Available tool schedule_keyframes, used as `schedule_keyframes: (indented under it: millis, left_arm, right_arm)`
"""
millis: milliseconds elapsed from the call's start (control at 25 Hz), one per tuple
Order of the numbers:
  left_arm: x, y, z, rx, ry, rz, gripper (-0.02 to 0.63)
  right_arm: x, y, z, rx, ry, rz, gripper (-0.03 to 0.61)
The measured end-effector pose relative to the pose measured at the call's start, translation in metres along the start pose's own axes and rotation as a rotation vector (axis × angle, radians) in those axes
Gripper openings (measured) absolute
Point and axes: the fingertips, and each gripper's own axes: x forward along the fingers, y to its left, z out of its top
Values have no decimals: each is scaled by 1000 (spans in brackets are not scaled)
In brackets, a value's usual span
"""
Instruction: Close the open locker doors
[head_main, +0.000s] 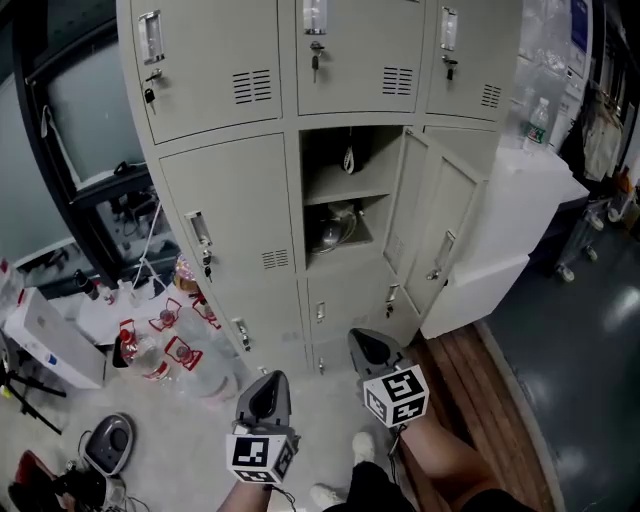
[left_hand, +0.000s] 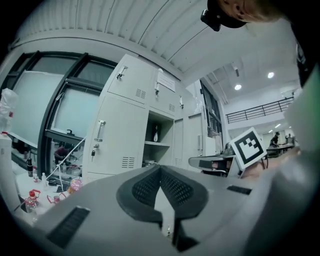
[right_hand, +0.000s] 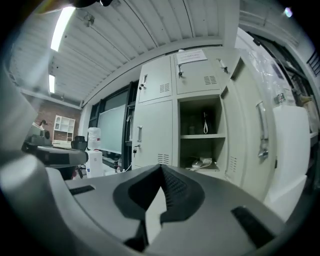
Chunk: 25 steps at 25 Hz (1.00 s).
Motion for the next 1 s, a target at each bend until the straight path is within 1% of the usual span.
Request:
schedule_keyframes:
  millis: [280,480,800,1000]
  left_arm:
    - [34,-60,13,-4,12,-114,3]
    - [59,-107,25,-2,5,-167,3]
    - [86,-177,32,3,0,-217,3]
    - [101,-207,36,25,3,-227,3]
  right_arm:
    - [-64,-62,27,4,-37,-125,0]
    - [-101,-104,39,20,-49,-175,0]
    - [-146,-158,49,50,-83,-200,0]
    - [-154,-183,52,66,-98,-182,0]
